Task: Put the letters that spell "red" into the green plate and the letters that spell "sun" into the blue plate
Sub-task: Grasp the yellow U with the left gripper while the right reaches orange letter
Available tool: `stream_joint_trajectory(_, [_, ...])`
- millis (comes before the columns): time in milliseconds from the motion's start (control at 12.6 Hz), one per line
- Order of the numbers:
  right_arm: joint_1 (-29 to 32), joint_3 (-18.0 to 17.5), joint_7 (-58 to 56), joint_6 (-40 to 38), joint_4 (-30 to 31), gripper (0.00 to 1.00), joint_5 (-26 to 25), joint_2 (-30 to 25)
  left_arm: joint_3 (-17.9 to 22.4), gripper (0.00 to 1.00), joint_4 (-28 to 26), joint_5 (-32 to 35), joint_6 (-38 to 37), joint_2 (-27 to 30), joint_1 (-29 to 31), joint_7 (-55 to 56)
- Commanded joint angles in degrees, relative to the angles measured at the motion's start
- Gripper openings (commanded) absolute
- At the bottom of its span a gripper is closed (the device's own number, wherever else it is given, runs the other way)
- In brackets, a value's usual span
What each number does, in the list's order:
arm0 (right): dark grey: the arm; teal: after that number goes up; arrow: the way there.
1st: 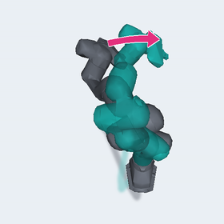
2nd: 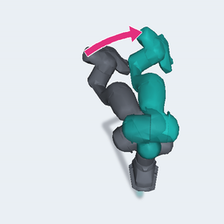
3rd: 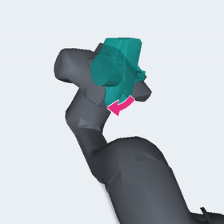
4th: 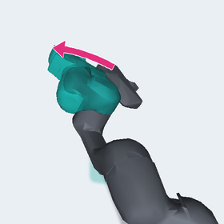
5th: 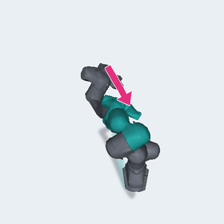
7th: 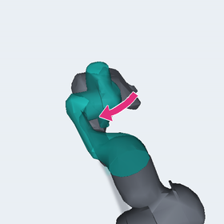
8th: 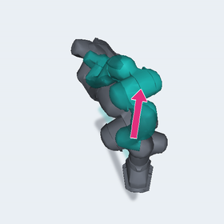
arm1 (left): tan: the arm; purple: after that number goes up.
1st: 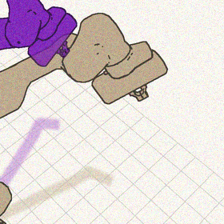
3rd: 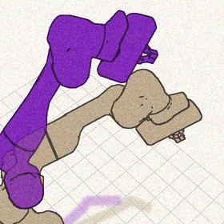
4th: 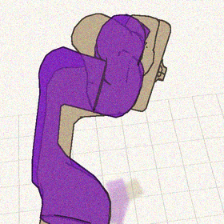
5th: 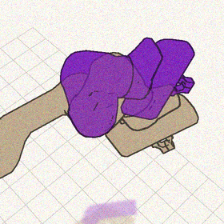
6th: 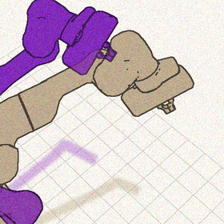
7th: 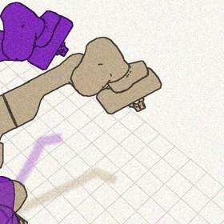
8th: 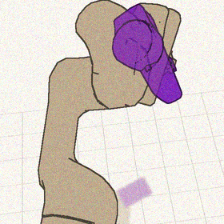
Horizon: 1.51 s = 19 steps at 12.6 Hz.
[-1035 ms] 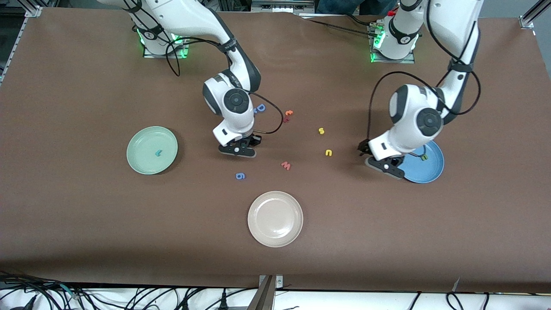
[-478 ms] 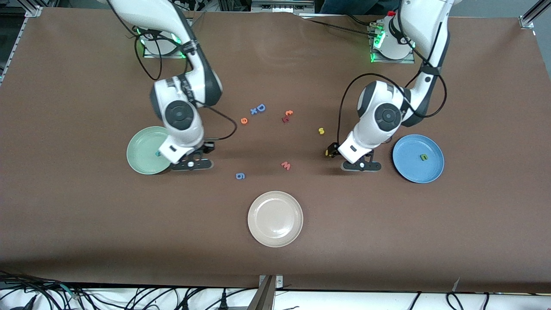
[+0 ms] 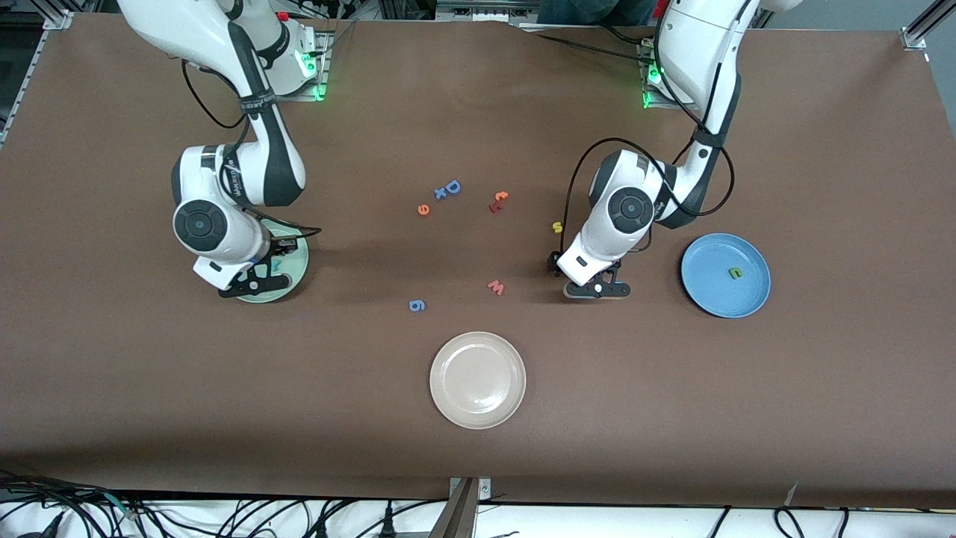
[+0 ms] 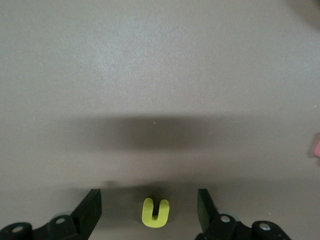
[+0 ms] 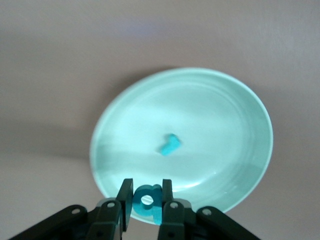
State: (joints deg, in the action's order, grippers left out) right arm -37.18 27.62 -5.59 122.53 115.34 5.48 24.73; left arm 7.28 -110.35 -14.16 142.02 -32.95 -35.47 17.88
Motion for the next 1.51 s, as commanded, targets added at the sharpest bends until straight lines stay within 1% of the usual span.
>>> stream_joint_trajectory(0, [1.93,0.41,-5.29,7.34,7.34,0.17,1.11,-1.97,0.72,0.85,-0.29,4.14,0.19,-0.53,-1.09,-0.83])
stream_joint_trajectory(159, [3.16,0.33,-6.79,11.04,9.46,0.18,1.11,-0.83,0.72,0.85,-1.44,4.14,0.27,-0.45,-1.18,-0.74])
stream_joint_trajectory(318, [3.26,0.24,-6.54,11.59,9.91,0.22,1.2,0.05,0.63,0.85,-1.62,4.14,0.27,-0.79,-1.35,-0.83])
stream_joint_trajectory(398, [3.26,0.15,-6.19,11.59,9.91,0.35,1.46,0.75,0.63,0.85,-1.62,4.14,0.27,-0.97,-1.62,-0.75])
stream_joint_trajectory(478, [3.26,0.15,-6.18,11.24,9.73,0.56,1.98,1.02,0.63,0.85,-1.71,4.14,0.27,-1.23,-1.88,-0.74])
stream_joint_trajectory(557, [3.26,-0.02,-5.83,10.54,9.56,0.75,2.25,0.67,0.63,0.85,-1.71,4.23,0.27,-1.41,-2.06,-0.74])
stream_joint_trajectory(637, [3.17,-0.11,-5.74,9.14,8.51,0.75,2.25,0.49,0.63,0.85,-1.62,4.23,0.27,-1.76,-2.15,-0.74])
stream_joint_trajectory(716, [3.17,-0.11,-5.74,6.87,7.2,0.74,2.34,0.32,0.63,0.81,-1.62,4.49,0.36,-2.03,-2.15,-0.83])
stream_joint_trajectory(796, [2.91,-0.2,-5.31,4.15,5.62,0.73,2.95,-0.73,0.63,0.74,-1.62,4.67,1.32,-2.55,-2.23,-0.92])
stream_joint_trajectory(876, [2.47,-0.55,-2.78,-0.06,3.34,0.72,2.96,-1.43,0.63,0.62,-1.62,4.67,1.76,-3.08,-2.58,-0.92])
stream_joint_trajectory(955, [2.03,-1.77,1.51,-3.93,1.14,0.71,2.96,-1.7,0.72,0.52,-1.53,4.67,1.77,-3.34,-2.67,-0.92])
stream_joint_trajectory(1035, [1.85,-3.96,6.95,-6.49,-0.36,0.7,2.96,-2.75,0.63,0.43,-1.45,4.67,1.77,-3.35,-2.67,-0.92])
stream_joint_trajectory(1194, [1.67,-9.22,18.89,-6.87,-0.55,0.7,2.96,-5.3,0.72,0.27,-1.36,4.58,1.77,-3.35,-2.67,-0.92])
stream_joint_trajectory(1274, [1.67,-12.47,25.31,-6.87,-0.64,0.7,2.87,-5.74,0.72,0.25,-1.36,4.58,1.77,-3.35,-2.67,-0.92])
stream_joint_trajectory(1353, [1.67,-15.12,30.94,-6.52,-0.64,0.7,2.78,-5.84,0.72,0.19,-1.27,4.58,1.77,-3.17,-2.59,-1.09])
stream_joint_trajectory(1433, [1.67,-16.53,35.34,-5.82,-0.64,0.7,2.96,-5.84,1.24,0.17,-1.1,4.58,1.68,-2.74,-2.32,-3.1])
